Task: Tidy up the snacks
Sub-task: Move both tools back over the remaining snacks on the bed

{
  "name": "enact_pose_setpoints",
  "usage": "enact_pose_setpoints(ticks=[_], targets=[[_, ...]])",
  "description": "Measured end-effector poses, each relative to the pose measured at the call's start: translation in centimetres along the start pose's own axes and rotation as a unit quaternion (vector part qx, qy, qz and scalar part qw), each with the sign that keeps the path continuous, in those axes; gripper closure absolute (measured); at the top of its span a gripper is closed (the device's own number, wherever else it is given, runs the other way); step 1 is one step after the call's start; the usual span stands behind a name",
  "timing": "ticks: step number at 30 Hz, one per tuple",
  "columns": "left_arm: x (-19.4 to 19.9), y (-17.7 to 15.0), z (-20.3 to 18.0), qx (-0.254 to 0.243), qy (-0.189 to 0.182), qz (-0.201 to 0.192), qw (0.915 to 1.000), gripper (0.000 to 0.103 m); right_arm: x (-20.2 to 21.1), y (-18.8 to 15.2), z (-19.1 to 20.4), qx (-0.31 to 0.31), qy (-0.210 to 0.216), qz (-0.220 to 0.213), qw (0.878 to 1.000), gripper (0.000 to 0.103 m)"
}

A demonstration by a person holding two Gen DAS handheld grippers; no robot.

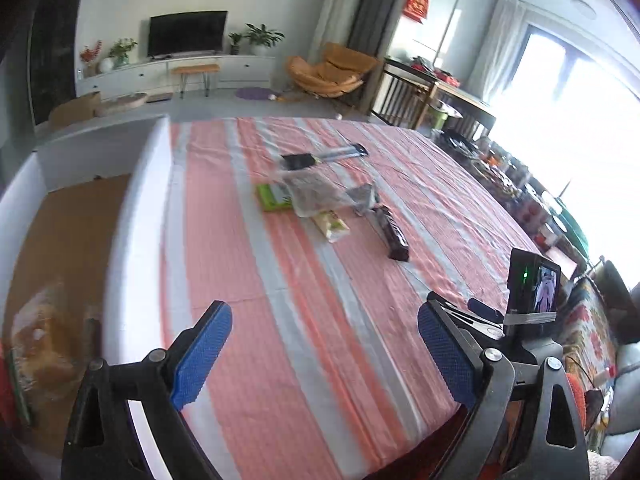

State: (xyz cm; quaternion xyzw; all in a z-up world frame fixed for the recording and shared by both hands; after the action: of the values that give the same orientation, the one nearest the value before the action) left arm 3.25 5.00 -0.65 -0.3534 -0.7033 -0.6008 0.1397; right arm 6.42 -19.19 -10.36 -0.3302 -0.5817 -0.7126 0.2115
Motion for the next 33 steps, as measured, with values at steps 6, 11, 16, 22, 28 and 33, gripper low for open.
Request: enact_pose_setpoints(ticks=[6, 11, 16, 22, 28, 33], targets=[[-9.1, -1.2, -1.3, -0.005, 0.041, 0.036, 0.9985, 0.009, 0.0, 0.4, -1.6, -0.035, -0.014, -0.011, 0.999, 0.024], [-13.5, -2.9, 0.3, -0.015, 0.098, 0.056, 0.9934, 0.009, -1.0, -0.1, -1.9, -0.028, -0.032, -0.005, 0.999, 0.024], [-14.8, -4.0, 1.4, -0.034, 0.128, 0.052, 0.9899, 0.009, -1.5, -0.2, -2.2, -0.033, -0.040, 0.000, 0.999, 0.024], [-15.1, -4.2, 1.2, -0.046, 0.127, 0.053, 0.9894, 0.003, -1.6, -0.4, -2.0, -0.024, -0.046, 0.003, 0.999, 0.021], [-15.3, -4.2, 1.3, -0.047, 0.126, 0.057, 0.9892, 0.000, -1.6, -0.4, -1.9, -0.020, -0.048, 0.005, 0.999, 0.020], [-15.3, -4.2, 1.3, -0.047, 0.126, 0.057, 0.9892, 0.000, -1.6, -0.5, -1.7, -0.009, -0.057, 0.008, 0.998, 0.020]])
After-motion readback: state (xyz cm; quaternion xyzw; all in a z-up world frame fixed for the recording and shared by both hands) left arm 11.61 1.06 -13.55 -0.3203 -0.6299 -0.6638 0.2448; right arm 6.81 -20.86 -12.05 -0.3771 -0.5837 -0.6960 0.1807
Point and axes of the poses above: each gripper's, at about its wrist camera, not at the fingertips, and x roughly against the way its jaws point, z to its left, y to its top, the point moved 1 cm from there along -x, roughly the way its jaws point, and after that the axes turned 7 degrees about -z, right-handed, at the moved point
